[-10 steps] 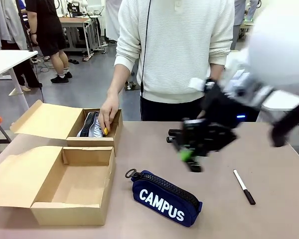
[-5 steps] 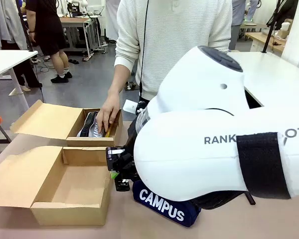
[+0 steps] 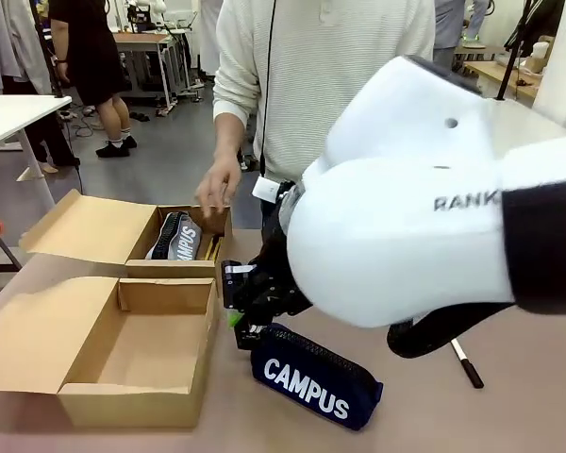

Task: Place items inside the box.
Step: Pick up a Pencil pouch or Stapler and place it inside the Mailer Box closest to the robot.

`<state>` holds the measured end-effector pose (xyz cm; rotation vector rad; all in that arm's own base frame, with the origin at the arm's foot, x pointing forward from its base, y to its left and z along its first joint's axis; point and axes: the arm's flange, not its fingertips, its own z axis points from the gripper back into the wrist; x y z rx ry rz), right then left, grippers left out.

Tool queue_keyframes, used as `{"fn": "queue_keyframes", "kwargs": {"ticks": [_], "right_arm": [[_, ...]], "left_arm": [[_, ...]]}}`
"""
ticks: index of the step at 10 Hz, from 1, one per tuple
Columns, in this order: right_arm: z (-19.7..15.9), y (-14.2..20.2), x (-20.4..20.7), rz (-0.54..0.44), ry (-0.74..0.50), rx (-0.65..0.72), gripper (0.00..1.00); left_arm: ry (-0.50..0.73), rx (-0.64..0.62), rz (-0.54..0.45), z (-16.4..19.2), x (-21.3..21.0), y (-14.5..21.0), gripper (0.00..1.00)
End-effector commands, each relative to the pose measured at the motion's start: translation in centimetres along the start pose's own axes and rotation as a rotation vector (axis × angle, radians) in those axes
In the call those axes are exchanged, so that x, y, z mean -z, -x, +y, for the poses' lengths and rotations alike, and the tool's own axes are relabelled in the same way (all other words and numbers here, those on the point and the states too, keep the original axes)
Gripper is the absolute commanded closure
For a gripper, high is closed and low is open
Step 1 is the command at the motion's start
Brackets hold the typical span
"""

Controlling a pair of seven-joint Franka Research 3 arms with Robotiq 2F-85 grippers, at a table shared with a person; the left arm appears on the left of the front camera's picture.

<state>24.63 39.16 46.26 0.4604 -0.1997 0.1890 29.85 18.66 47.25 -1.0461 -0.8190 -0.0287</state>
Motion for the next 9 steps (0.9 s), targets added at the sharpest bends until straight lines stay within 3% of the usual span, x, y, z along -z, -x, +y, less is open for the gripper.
{"fn": "queue_keyframes", "kwargs": {"ticks": [1, 4, 9], "right_arm": [[4.7, -2.0, 3.3, -0.049, 0.071, 0.042, 0.63], [9.1, -4.5, 9.6, 0.005, 0.178, 0.108, 0.63], [10.6, -5.6, 15.1, 0.093, 0.185, 0.101, 0.63]], "left_arm": [[0.020, 0.018, -0.020, -0.1, 0.1, 0.0, 0.00], [0.020, 0.018, -0.020, -0.1, 0.1, 0.0, 0.00], [0.020, 0.018, -0.020, -0.1, 0.1, 0.0, 0.00]]}}
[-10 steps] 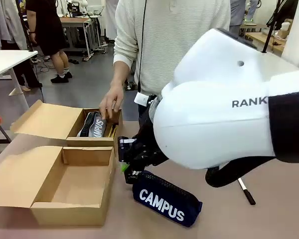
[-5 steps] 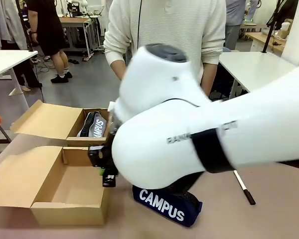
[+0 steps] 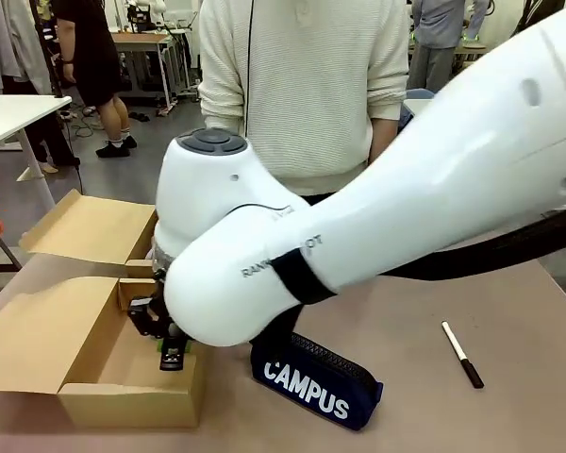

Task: Place items inside the box.
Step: Pick up a Pencil pouch or Stapler and place it inside the Mailer Box closest to the robot.

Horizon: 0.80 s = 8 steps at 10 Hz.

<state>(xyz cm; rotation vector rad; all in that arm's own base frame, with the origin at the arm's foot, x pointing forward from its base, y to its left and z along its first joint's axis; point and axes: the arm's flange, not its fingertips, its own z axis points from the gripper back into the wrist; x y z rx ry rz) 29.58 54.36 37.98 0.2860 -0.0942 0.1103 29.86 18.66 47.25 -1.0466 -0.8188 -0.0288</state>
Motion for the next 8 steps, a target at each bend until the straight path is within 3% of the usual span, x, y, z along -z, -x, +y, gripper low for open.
{"fn": "queue_keyframes", "kwargs": {"ticks": [1, 5, 6, 7, 8], "right_arm": [[1.92, -0.59, -0.15, -0.010, 0.015, 0.016, 0.63], [1.47, -0.69, -0.10, -0.026, 0.048, 0.039, 0.63], [1.34, -0.73, -0.20, -0.035, 0.053, 0.042, 0.54], [1.29, -0.68, -0.19, -0.044, 0.055, 0.039, 0.12], [1.20, -0.70, -0.28, -0.046, 0.062, 0.029, 0.00]], "left_arm": [[0.019, 0.018, -0.020, -0.05, 0.12, 0.04, 0.00], [0.019, 0.018, -0.020, -0.05, 0.12, 0.04, 0.00], [0.019, 0.018, -0.020, -0.05, 0.12, 0.04, 0.00], [0.019, 0.018, -0.020, -0.05, 0.12, 0.04, 0.00], [0.019, 0.018, -0.020, -0.05, 0.12, 0.04, 0.00]]}}
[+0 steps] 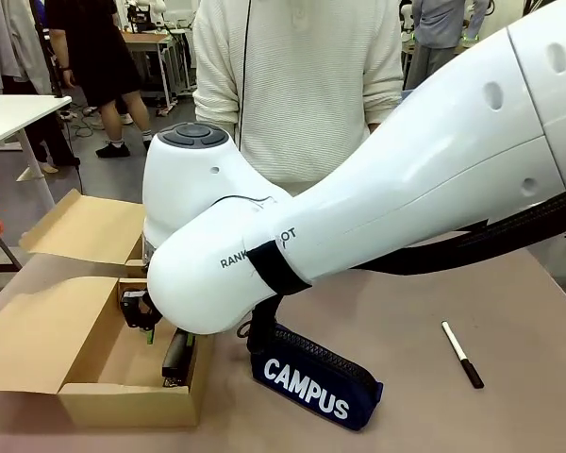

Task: Place items inside the box.
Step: Pick up a Pencil pouch or Stapler and place it inside the Mailer Box closest to the robot.

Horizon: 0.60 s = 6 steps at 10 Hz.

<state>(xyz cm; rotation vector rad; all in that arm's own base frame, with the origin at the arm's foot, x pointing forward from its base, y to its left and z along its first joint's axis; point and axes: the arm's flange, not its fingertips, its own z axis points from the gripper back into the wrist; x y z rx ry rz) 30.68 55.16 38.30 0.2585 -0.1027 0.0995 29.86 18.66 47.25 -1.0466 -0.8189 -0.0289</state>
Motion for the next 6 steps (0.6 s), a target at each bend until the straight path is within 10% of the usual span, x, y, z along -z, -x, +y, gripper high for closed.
{"fn": "queue_keyframes", "kwargs": {"ticks": [1, 6], "right_arm": [[0.4, 0.5, -0.4, -0.035, 0.020, 0.022, 0.00], [-2.0, 0.4, -3.4, -0.038, -0.061, -0.011, 0.00]], "left_arm": [[0.019, 0.018, -0.020, 0.0, 0.1, 0.0, 0.00], [0.019, 0.018, -0.020, 0.0, 0.1, 0.0, 0.00]]}}
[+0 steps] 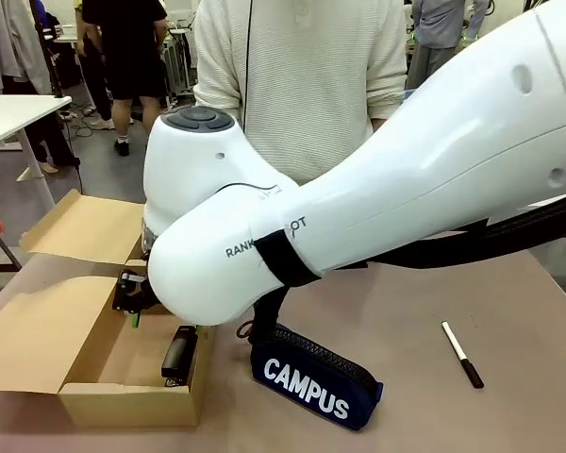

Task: Place items inside the box.
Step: Pick up a Pencil pouch or Stapler and place it inside the Mailer Box closest to the robot.

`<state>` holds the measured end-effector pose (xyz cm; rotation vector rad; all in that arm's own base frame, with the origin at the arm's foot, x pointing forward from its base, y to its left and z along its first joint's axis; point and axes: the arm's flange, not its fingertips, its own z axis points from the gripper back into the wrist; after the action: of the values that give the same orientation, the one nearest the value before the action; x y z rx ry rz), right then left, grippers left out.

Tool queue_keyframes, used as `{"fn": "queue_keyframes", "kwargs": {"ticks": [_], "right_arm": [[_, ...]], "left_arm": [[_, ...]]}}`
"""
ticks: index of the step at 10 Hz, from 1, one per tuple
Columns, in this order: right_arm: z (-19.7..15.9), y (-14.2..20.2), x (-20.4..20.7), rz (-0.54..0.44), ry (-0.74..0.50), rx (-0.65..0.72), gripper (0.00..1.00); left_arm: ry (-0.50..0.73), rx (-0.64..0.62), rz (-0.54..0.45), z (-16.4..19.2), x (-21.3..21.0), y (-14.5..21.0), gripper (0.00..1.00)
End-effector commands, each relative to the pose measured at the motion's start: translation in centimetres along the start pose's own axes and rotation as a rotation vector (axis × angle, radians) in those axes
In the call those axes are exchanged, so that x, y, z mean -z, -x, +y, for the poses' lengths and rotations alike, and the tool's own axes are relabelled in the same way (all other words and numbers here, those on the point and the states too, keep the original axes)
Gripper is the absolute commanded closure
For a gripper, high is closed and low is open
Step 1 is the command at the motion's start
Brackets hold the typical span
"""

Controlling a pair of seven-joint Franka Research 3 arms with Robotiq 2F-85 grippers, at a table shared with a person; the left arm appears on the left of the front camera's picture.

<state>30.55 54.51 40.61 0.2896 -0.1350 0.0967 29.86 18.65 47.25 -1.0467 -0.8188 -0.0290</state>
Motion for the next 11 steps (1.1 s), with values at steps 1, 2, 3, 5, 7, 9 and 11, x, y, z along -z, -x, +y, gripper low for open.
{"fn": "queue_keyframes", "kwargs": {"ticks": [1, 2, 3, 5, 7, 9, 11], "right_arm": [[-3.5, 0.4, -2.9, 0.029, -0.042, -0.028, 0.00], [-6.9, 0.8, -6.6, 0.080, -0.130, -0.028, 0.00], [-9.6, 1.4, -9.2, 0.092, -0.164, 0.010, 0.00], [-16.9, 3.3, -14.6, 0.070, -0.334, 0.063, 0.00], [-24.3, 5.2, -18.1, 0.020, -0.462, 0.189, 0.00], [-31.4, 7.6, -20.7, -0.061, -0.518, 0.359, 0.00], [-37.4, 11.4, -22.4, -0.102, -0.616, 0.423, 0.00]], "left_arm": [[0.019, 0.018, -0.020, 0.0, 0.1, 0.0, 0.00], [0.019, 0.018, -0.020, 0.0, 0.1, 0.0, 0.00], [0.019, 0.018, -0.020, 0.0, 0.1, 0.0, 0.00], [0.019, 0.018, -0.020, 0.0, 0.1, 0.0, 0.00], [0.019, 0.018, -0.020, 0.0, 0.1, 0.0, 0.00], [0.019, 0.018, -0.020, 0.0, 0.1, 0.0, 0.00], [0.019, 0.018, -0.020, 0.0, 0.1, 0.0, 0.00]]}}
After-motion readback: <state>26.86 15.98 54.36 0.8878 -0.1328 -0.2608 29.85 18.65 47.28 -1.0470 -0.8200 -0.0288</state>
